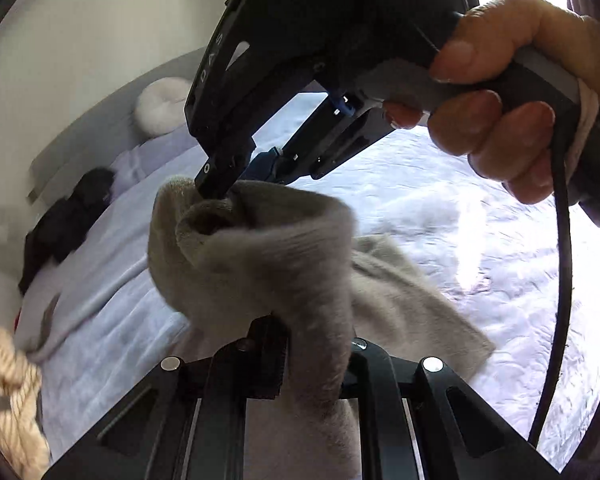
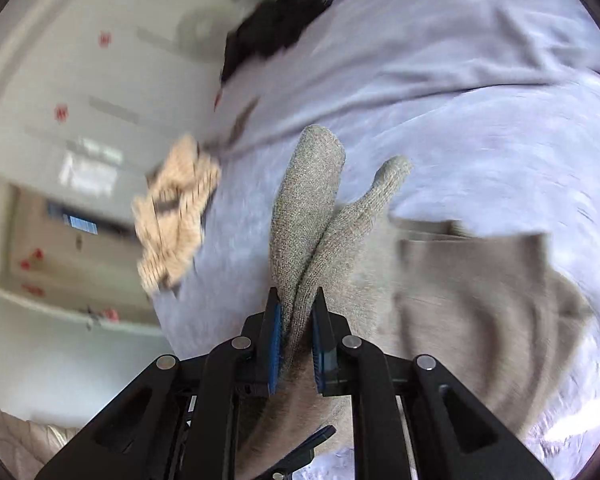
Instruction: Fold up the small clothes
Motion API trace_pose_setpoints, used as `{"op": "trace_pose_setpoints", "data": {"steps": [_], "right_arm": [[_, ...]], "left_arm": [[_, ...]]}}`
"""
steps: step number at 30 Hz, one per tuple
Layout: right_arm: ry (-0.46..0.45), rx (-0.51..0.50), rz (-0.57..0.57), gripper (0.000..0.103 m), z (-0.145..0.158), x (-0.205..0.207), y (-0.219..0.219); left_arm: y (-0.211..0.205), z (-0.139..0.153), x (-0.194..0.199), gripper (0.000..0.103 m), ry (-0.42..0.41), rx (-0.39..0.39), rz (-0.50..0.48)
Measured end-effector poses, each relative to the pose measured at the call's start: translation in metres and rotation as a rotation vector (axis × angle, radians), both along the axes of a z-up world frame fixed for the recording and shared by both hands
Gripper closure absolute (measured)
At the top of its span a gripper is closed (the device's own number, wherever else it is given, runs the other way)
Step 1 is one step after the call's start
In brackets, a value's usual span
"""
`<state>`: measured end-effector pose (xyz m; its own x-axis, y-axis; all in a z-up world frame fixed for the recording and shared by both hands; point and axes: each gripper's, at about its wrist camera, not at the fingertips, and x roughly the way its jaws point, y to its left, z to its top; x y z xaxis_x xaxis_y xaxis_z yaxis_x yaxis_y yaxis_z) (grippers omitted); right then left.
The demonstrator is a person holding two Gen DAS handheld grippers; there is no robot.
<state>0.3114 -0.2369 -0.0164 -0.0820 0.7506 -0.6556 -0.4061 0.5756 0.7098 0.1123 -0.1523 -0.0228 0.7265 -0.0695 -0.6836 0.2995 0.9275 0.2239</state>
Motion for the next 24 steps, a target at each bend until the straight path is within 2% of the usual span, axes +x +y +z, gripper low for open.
{"op": "trace_pose_setpoints", "data": {"steps": [3,6,8,11,14,16,17,18,20,21,24], "right_arm": [[0.021,0.016,-0.112,0.089,-0.014,-0.001,-0.061],[0.082,-0.011,-0.218,0.089,-0.055,-0.010,-0.113],[0.140,-0.054,-0.274,0.089,-0.097,-0.015,-0.141],[0.215,-0.071,-0.328,0.088,-0.147,-0.020,-0.153],[0.243,-0.042,-0.371,0.083,-0.168,-0.022,-0.160],[0.256,-0.031,-0.385,0.080,-0.169,-0.023,-0.161],[0.261,-0.039,-0.390,0.072,-0.168,-0.024,-0.163],[0.263,-0.051,-0.396,0.068,-0.166,-0.026,-0.168],[0.261,-0.084,-0.414,0.049,-0.156,-0.032,-0.177],[0.260,-0.079,-0.425,0.049,-0.153,-0.037,-0.185],[0.263,-0.043,-0.481,0.048,-0.139,-0.062,-0.208]], "left_arm": [[-0.043,-0.019,0.005,0.089,0.047,0.031,-0.111],[-0.079,-0.056,0.006,0.089,0.131,0.072,-0.192],[-0.095,-0.080,0.007,0.089,0.203,0.086,-0.215],[-0.104,-0.103,0.006,0.089,0.266,0.103,-0.218],[-0.102,-0.108,0.005,0.089,0.283,0.091,-0.207],[-0.097,-0.107,0.001,0.071,0.296,0.075,-0.202],[-0.092,-0.103,-0.001,0.049,0.304,0.051,-0.191],[-0.081,-0.097,-0.001,0.040,0.299,0.035,-0.179],[-0.059,-0.082,-0.010,0.036,0.298,-0.027,-0.158],[-0.055,-0.077,-0.013,0.036,0.310,-0.048,-0.149],[-0.017,-0.071,-0.010,0.036,0.387,-0.185,-0.037]]}}
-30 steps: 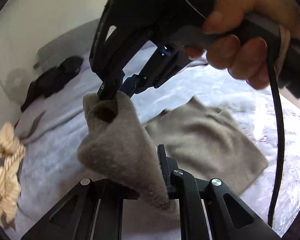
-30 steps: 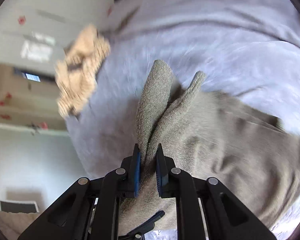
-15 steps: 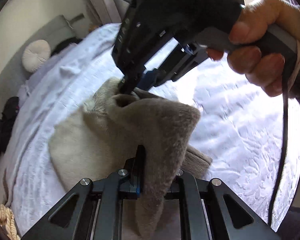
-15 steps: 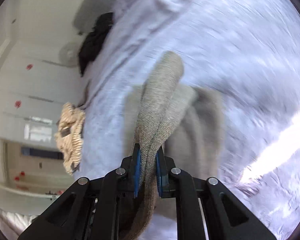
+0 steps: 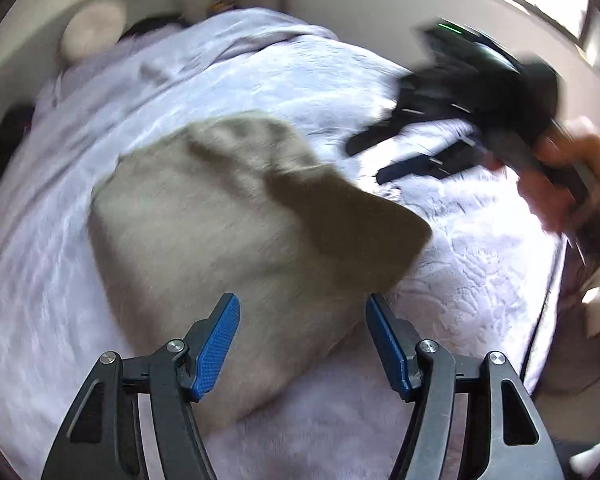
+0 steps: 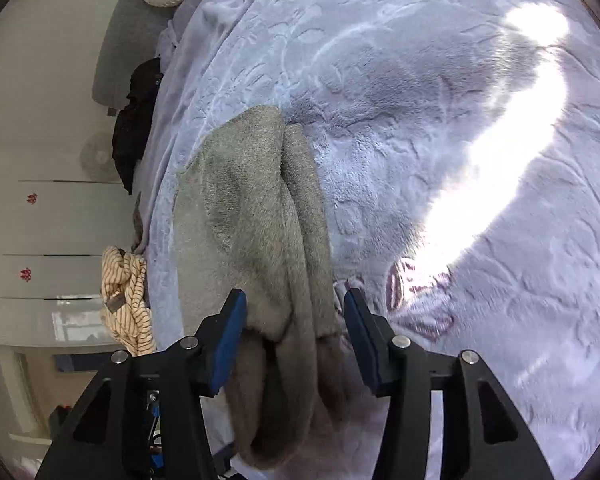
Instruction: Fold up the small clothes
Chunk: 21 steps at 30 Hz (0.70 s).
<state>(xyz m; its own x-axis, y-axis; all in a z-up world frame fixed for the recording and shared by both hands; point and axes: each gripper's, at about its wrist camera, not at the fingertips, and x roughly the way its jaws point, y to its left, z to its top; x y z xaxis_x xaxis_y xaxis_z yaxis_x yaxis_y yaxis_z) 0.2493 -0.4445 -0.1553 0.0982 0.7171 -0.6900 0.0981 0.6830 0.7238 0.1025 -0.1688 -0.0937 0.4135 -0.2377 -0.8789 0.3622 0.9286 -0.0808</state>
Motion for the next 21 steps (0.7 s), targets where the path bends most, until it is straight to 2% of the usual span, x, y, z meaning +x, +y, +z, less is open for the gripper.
{"op": "trace_pose_setpoints", "data": {"steps": [2,6,9,11,12,13,14,15,18,20,21], "right_arm": [[-0.001,0.025,-0.053,0.048,0.009,-0.025,-0.013],[0.018,0.119,-0.110,0.048,0.017,-0.079,-0.021],[0.066,0.152,-0.101,0.048,0.005,-0.100,-0.002],[0.082,0.135,-0.112,0.049,-0.008,-0.098,0.013],[0.092,0.128,-0.130,0.053,-0.016,-0.094,0.019],[0.101,0.117,-0.151,0.084,-0.020,-0.090,0.023],[0.104,0.090,-0.156,0.094,-0.019,-0.086,0.030],[0.088,0.077,-0.150,0.094,-0.016,-0.083,0.036],[0.024,0.105,-0.089,0.095,0.004,-0.085,0.052],[0.046,0.082,-0.081,0.095,-0.003,-0.094,0.052],[0.079,0.053,-0.096,0.095,-0.014,-0.099,0.048]], "left_arm": [[0.037,-0.001,0.006,0.036,0.083,-0.104,0.141],[0.100,-0.022,0.019,0.036,0.220,-0.259,0.363],[0.116,-0.042,0.028,0.036,0.310,-0.378,0.389],[0.117,-0.061,0.039,0.036,0.380,-0.431,0.409],[0.116,-0.064,0.045,0.036,0.395,-0.424,0.424],[0.116,-0.065,0.047,0.037,0.397,-0.415,0.432],[0.118,-0.063,0.049,0.040,0.383,-0.397,0.441],[0.119,-0.061,0.049,0.047,0.364,-0.370,0.437],[0.120,-0.065,0.043,0.047,0.347,-0.283,0.386],[0.119,-0.078,0.037,0.047,0.365,-0.223,0.361],[0.118,-0.086,0.035,0.047,0.377,-0.217,0.358]]}}
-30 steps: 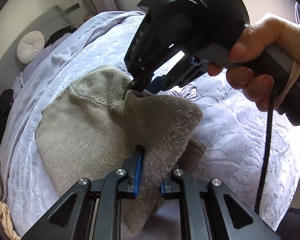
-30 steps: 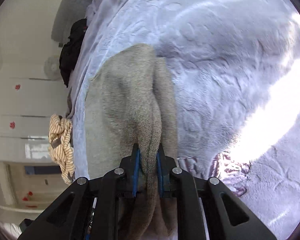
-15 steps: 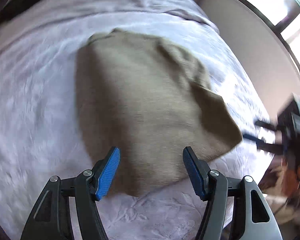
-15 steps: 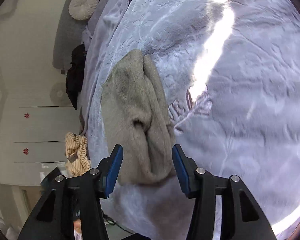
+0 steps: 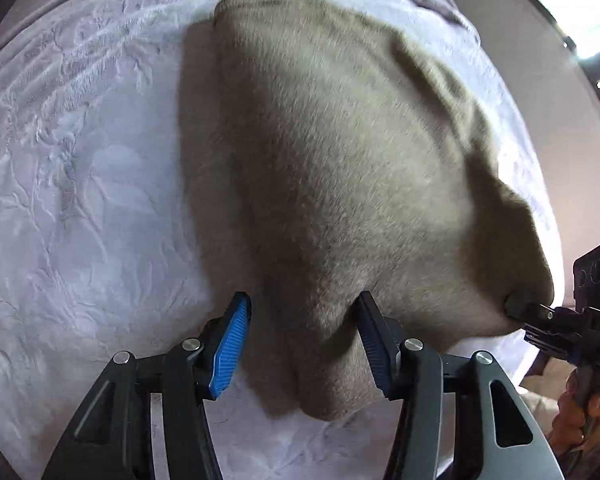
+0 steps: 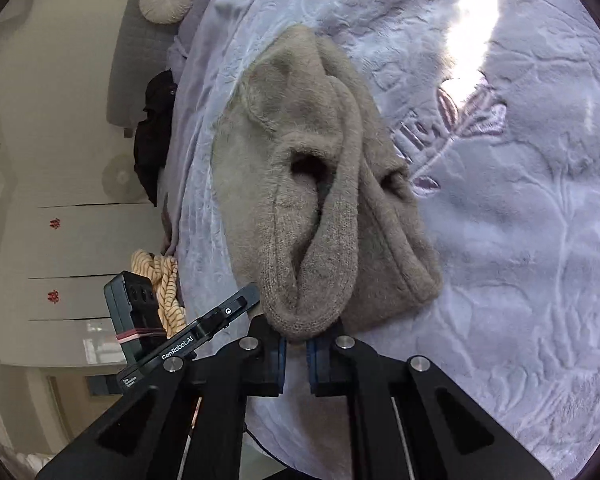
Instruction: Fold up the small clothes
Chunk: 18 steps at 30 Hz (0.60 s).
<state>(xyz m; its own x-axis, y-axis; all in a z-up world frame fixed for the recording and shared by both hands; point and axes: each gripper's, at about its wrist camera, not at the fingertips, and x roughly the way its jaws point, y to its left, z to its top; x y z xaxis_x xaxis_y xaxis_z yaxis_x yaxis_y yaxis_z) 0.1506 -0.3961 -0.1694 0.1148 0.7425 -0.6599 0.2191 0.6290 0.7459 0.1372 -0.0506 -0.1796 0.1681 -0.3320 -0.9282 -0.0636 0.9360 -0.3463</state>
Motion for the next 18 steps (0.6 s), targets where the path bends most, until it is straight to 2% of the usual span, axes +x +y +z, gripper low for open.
{"op": "trace_pose_setpoints", "data": {"steps": [2,4,7,8,11,14,18], "right_arm": [[0.059,-0.073,-0.018,0.094,-0.022,-0.006,-0.010],[0.084,-0.103,-0.018,0.092,-0.031,-0.013,-0.017],[0.094,-0.116,0.000,0.074,-0.021,-0.019,-0.025],[0.082,-0.151,0.021,0.070,-0.013,-0.020,-0.028],[0.007,-0.213,0.049,0.069,0.019,-0.014,-0.033],[-0.105,-0.177,0.051,0.069,0.052,0.001,-0.030],[-0.191,-0.126,0.116,0.069,0.069,0.027,-0.002]], "left_arm": [[0.000,-0.009,-0.002,0.044,0.014,-0.003,0.010],[-0.001,-0.008,-0.005,0.043,0.014,0.004,0.019],[-0.006,-0.003,-0.007,0.043,0.000,0.039,0.000],[-0.006,-0.003,-0.008,0.043,0.001,0.044,-0.001],[-0.004,0.003,-0.010,0.043,0.007,0.048,0.023],[-0.003,0.015,-0.015,0.043,-0.009,0.050,0.046],[0.000,0.022,-0.016,0.043,0.014,0.059,0.063]]}}
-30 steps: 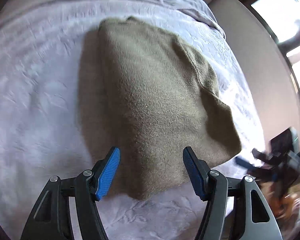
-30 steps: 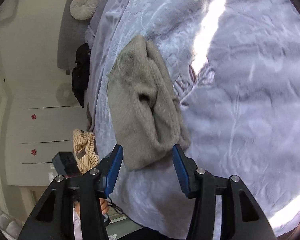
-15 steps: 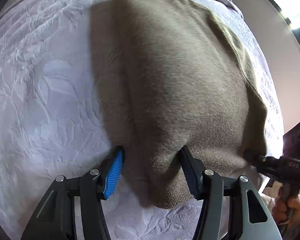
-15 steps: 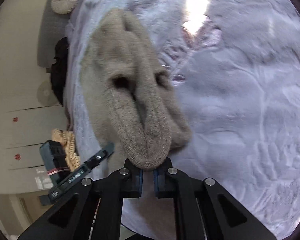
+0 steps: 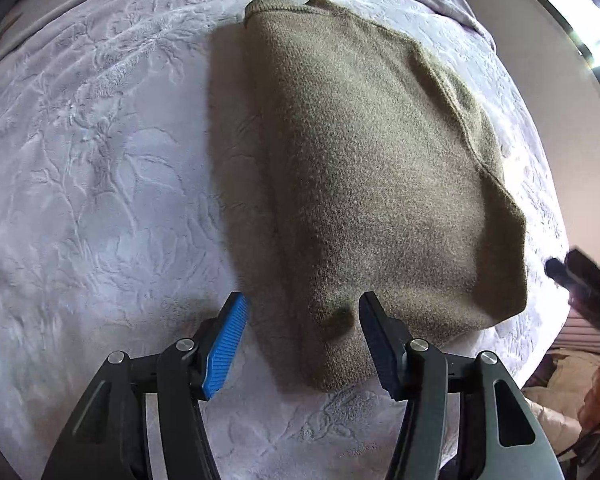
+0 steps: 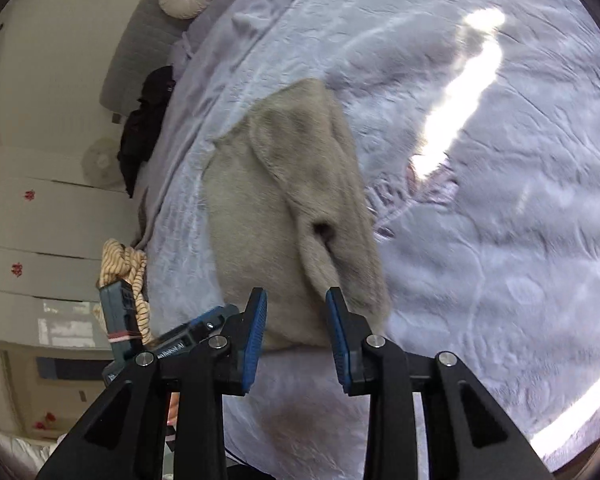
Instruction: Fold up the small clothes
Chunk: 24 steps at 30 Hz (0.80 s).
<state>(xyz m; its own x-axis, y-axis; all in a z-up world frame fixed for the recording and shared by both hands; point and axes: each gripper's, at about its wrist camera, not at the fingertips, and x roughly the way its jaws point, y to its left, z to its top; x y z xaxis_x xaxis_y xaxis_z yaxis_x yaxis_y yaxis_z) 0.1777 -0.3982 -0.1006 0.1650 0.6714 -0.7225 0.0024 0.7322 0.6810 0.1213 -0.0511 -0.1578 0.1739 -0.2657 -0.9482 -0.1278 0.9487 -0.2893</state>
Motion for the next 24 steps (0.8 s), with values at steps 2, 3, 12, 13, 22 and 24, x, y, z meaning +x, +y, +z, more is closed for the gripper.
{"op": "trace_pose_setpoints", "data": {"steps": [2,3,12,13,22,24], "right_arm": [[0.001,-0.042,0.050,0.069,-0.008,0.013,0.021],[0.010,-0.069,0.072,0.069,-0.017,0.020,0.030],[0.134,-0.081,-0.010,0.070,-0.066,0.020,0.016],[0.135,-0.090,0.002,0.070,-0.063,0.017,0.015],[0.133,-0.114,0.009,0.059,-0.049,-0.001,0.005],[0.125,-0.126,0.016,0.058,-0.046,-0.002,0.004]], "left_arm": [[-0.002,-0.001,-0.002,0.043,0.017,0.030,-0.002],[-0.004,-0.001,-0.001,0.043,0.019,0.038,-0.004],[-0.010,0.003,-0.008,0.043,0.011,0.076,-0.023],[-0.010,0.003,-0.009,0.043,0.011,0.079,-0.025],[-0.018,0.001,-0.004,0.036,0.022,0.087,-0.033],[-0.019,0.002,-0.003,0.023,0.012,0.108,-0.021]]}}
